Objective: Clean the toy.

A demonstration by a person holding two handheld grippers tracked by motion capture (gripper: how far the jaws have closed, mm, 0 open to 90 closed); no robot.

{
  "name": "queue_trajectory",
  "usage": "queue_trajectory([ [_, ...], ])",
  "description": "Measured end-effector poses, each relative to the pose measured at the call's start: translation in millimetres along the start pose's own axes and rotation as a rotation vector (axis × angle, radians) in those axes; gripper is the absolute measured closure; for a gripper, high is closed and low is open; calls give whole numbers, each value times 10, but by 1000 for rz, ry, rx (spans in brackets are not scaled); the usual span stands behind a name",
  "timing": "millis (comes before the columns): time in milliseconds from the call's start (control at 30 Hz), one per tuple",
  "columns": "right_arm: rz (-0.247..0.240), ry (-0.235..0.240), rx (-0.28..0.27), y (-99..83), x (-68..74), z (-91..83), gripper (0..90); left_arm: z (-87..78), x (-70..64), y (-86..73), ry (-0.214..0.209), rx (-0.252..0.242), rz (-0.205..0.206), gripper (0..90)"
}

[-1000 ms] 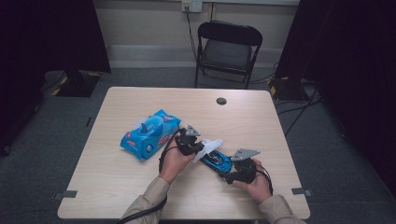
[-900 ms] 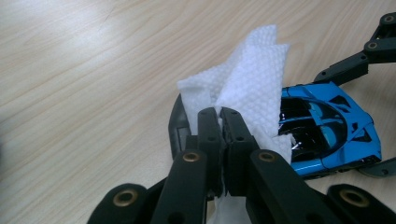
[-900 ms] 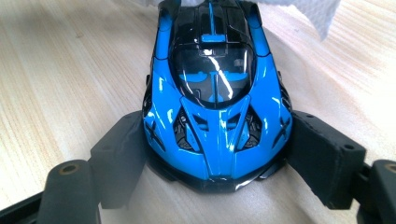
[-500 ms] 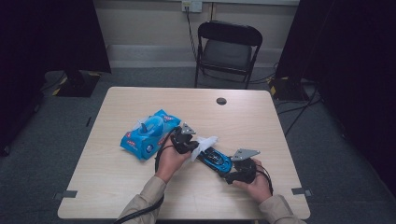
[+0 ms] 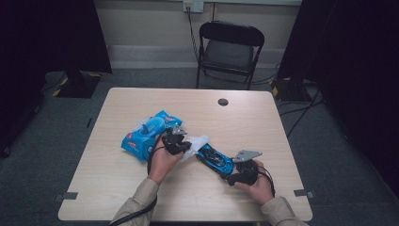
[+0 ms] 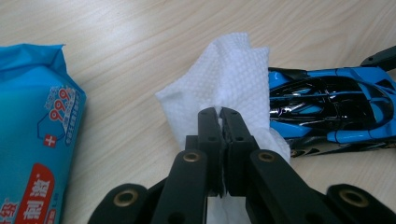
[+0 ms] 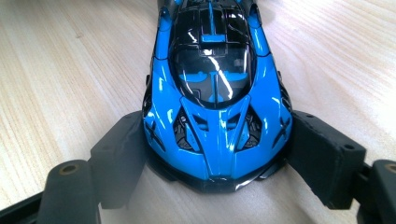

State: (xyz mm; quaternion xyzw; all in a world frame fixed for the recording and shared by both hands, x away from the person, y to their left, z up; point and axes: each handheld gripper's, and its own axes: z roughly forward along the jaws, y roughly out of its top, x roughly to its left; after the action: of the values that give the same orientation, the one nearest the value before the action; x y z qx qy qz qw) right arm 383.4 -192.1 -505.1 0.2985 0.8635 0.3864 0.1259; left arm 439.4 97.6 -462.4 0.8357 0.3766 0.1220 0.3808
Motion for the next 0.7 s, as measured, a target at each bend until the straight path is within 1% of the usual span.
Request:
queue_trajectory([
  [33,0,0,0,0,0,0,229,-15,11,-11,8,2,5,880],
  [100,0,0,0,0,0,0,229,-28,16,-34,-1,-6,-11,880],
  [133,0,0,0,0,0,0,229,-43,23,-44,0,-11,-12,881],
  [167,1,0,0,0,1,0,229,-62,31,-56,3,-5,-1,880],
  [200,0,0,0,0,0,0,229,-68,26,-69,-3,-9,-10,880],
  [267,0,0,0,0,0,0,228,-104,26,-103,-10,-11,-12,880],
  [333,0,0,0,0,0,0,229,-146,15,-154,-20,-2,1,880],
  [433,0,0,0,0,0,0,228,-167,-20,-230,-28,-3,2,880],
  [467,1,0,0,1,0,0,228,-177,-24,-247,-22,6,17,880],
  [533,0,0,0,1,0,0,228,-188,-40,-310,-29,16,6,880],
  [567,0,0,0,1,0,0,228,-188,-40,-310,-29,16,6,880],
  [600,1,0,0,1,0,0,227,-188,-40,-363,-36,31,8,880],
  [667,1,0,1,1,0,0,228,-174,-46,-408,-38,46,11,880],
  [700,1,0,1,1,0,0,228,-172,-45,-434,-40,50,7,880],
])
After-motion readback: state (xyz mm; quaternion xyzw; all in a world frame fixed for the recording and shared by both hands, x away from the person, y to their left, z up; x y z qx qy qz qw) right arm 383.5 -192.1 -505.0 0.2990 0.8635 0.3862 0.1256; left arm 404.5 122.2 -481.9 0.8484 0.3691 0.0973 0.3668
